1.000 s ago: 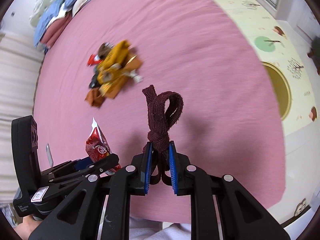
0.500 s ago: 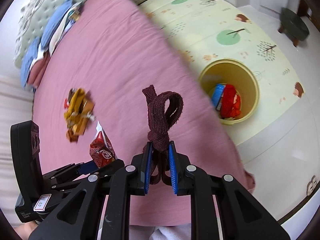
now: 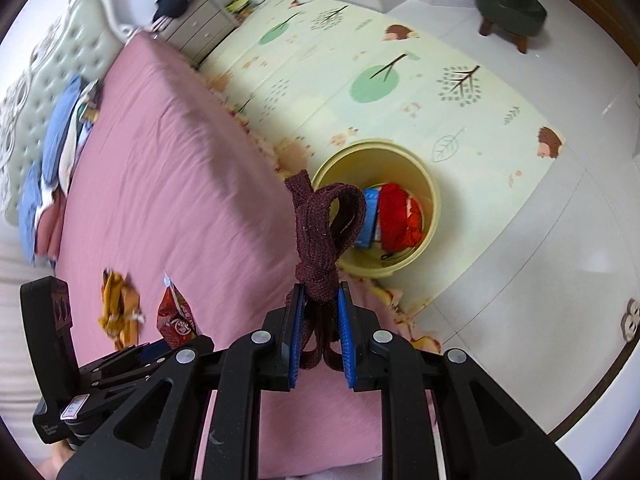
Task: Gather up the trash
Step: 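Carry the wrapper and shoelace over the yellow bin with both tools, then open both tools to drop the wrapper and shoelace into the bin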
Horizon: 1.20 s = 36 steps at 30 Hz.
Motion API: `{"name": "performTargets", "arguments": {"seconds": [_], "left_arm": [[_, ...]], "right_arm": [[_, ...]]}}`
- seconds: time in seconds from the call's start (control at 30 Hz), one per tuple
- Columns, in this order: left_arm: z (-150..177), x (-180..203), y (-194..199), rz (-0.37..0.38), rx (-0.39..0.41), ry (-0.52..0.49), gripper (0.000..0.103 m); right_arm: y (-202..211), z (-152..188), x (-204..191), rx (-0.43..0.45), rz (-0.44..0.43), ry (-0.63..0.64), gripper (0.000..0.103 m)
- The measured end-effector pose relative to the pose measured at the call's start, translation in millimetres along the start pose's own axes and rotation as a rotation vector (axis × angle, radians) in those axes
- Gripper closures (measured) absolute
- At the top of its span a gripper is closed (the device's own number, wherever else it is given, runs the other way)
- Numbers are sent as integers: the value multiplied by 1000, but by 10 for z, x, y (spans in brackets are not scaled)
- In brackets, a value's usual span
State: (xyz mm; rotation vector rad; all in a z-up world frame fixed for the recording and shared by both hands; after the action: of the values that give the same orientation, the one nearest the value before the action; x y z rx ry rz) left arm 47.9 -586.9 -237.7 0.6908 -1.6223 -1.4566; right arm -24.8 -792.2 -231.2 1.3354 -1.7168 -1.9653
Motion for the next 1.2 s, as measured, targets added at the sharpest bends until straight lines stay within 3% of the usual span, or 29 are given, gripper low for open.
{"name": "performTargets", "arguments": {"seconds": [0.27,0.7,0.8,0.87,0.97,1.2], "left_arm": [[-339,407,-151,15,-12,-83,56],[-679,711,-354,40,-28,-160,56],[-739,715,-382,45,-29,-166,50],[-768,695,-404,41,-39,-172,36],[-815,656,-400,29,-35,-172,29],[-797,511,-376,25,-41,-136,26]], "right_arm": [[22,-282,300,16,3,-48,87],[-79,-559,324,1,-11,-41,86],[-76,-620,298,7,-23,-42,84],[-84,-658,324,2,-28,-67,72],[-88,-707,343,4,-35,-87,72],[-112,-686,267,-7,-28,-76,72]]}}
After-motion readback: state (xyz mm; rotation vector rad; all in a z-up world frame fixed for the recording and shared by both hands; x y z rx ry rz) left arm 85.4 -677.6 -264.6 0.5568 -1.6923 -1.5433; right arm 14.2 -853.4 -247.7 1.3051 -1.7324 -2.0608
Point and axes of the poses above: each gripper's, at about its wrist camera, not at the fingertips, and y roughly against the way its jaws point, x to its right, z to its underside, the point moved 4 cm from there along -y, roughly the way its jaws point, and after that the axes turned 5 degrees about -z, right-handed, at the moved point
